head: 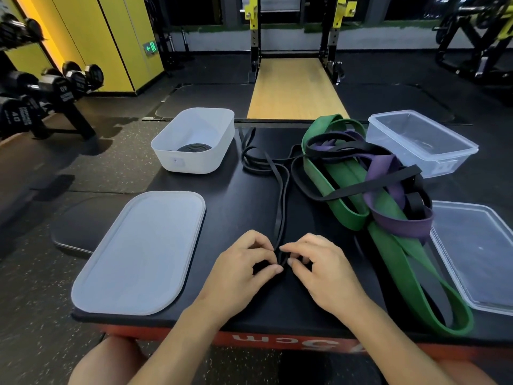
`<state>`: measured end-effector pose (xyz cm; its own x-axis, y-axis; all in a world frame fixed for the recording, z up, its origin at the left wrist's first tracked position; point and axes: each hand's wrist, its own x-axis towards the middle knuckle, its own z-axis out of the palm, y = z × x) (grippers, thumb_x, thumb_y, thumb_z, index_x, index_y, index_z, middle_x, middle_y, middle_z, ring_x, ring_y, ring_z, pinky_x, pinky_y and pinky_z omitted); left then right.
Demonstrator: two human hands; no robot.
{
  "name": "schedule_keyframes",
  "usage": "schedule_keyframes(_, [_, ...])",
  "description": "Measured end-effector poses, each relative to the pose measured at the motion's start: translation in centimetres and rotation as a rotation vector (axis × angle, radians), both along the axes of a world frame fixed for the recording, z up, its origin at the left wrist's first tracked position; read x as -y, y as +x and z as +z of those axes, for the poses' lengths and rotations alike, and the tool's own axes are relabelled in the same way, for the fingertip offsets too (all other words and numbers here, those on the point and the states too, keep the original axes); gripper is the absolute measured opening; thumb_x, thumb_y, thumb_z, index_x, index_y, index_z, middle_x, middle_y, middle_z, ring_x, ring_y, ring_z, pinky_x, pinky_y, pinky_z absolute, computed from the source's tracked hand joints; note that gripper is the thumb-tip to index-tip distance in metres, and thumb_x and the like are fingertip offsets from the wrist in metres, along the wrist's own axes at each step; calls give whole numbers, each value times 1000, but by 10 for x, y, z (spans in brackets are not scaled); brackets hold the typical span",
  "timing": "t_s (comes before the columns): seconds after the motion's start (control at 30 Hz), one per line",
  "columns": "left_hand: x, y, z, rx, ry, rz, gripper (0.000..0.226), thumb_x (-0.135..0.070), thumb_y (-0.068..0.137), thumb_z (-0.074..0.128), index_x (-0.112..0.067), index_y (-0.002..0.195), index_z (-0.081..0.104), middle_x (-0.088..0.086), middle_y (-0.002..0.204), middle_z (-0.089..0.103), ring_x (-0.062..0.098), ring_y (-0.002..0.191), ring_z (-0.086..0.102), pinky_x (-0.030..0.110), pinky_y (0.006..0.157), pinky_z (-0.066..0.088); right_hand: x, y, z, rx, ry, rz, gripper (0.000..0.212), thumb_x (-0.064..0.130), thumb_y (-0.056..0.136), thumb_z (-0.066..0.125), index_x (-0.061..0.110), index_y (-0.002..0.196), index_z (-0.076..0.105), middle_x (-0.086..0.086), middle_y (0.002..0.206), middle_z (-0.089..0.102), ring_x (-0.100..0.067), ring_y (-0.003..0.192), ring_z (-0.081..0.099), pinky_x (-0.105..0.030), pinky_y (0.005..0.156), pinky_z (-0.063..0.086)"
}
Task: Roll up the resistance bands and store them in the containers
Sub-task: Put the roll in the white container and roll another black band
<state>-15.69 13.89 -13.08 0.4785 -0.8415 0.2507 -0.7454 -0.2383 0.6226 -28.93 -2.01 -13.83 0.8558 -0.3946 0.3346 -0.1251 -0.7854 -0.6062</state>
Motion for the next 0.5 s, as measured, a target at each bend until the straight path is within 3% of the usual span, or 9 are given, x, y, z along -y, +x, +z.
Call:
schedule_keyframes(0.1, [-1,2,-2,-12,6,-61,10,-37,92,76,-30,99,77,-27,119,50,1,115,57,17,95,47,1,2,1,-3,-17,5,30,12,91,73,30,115,76,22,91,57,-3,90,54,-38,84,52])
schedule_keyframes(0.3, [-2,5,0,-10,20,-101,11,-33,95,73,-31,105,78,-26,123,46,0,124,53,24,99,49,-1,1,5,-21,30,10,26,18,92,69,29,114,79,21,99,66,0,102,58,-24,90,51])
schedule_keyframes(0.5, [-4,6,-1,-27,-4,-88,15,-28,94,75,-32,108,81,-20,111,52,3,118,59,23,99,49,3,13,20,-116,189,-57,7,30,88,80,34,93,83,17,87,72,2,85,65,-15,74,48])
